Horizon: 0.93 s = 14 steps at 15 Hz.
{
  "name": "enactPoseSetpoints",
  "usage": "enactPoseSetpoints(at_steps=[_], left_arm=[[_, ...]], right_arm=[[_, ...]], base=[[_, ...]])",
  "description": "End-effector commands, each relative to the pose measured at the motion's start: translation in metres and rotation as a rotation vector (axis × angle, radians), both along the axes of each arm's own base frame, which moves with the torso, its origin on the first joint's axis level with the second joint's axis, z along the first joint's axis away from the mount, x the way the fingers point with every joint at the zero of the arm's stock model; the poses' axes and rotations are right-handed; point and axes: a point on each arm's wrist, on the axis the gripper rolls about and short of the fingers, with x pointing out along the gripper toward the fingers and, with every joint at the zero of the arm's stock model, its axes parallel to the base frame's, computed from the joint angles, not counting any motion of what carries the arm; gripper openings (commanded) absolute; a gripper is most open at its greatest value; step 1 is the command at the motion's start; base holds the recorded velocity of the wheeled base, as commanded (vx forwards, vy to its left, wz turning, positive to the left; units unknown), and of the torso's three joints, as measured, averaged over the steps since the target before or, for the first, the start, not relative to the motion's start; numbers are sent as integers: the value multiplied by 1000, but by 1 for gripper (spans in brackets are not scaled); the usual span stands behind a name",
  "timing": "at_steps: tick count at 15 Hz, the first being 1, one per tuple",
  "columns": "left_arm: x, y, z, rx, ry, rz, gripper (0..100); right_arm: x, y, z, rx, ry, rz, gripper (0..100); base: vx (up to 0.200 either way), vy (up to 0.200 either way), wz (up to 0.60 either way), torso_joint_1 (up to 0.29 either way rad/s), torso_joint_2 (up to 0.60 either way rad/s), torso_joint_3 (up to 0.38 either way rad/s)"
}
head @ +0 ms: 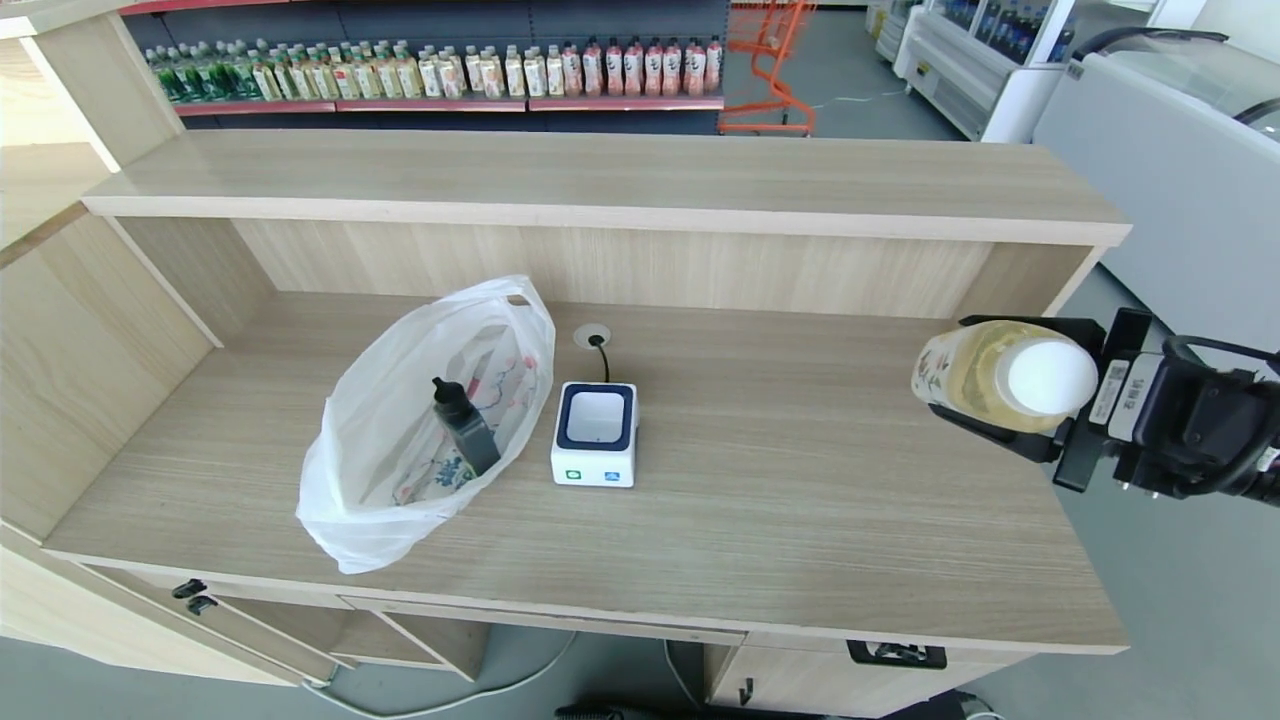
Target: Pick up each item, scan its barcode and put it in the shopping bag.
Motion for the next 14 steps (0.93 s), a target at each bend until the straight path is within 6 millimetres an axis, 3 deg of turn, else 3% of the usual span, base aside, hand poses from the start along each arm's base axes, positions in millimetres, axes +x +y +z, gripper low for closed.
enactPoseSetpoints(at_steps=[1,9,12,14], left_arm=[[0,0,0,0,1,1,100],[0,0,0,2,0,1,100],[0,0,0,2,0,1,100],[0,0,0,3,0,1,100]], right_arm=[[-2,5,1,8,5,19,0],[0,6,-3,24,40,22,0],[-2,6,-12,19,79,24,0],[-3,6,-16,19,115,33,0]], base=[[0,200,0,2,-2,2],[0,200,0,1,1,3],[0,0,0,0,0,0],[200,0,0,2,0,2]])
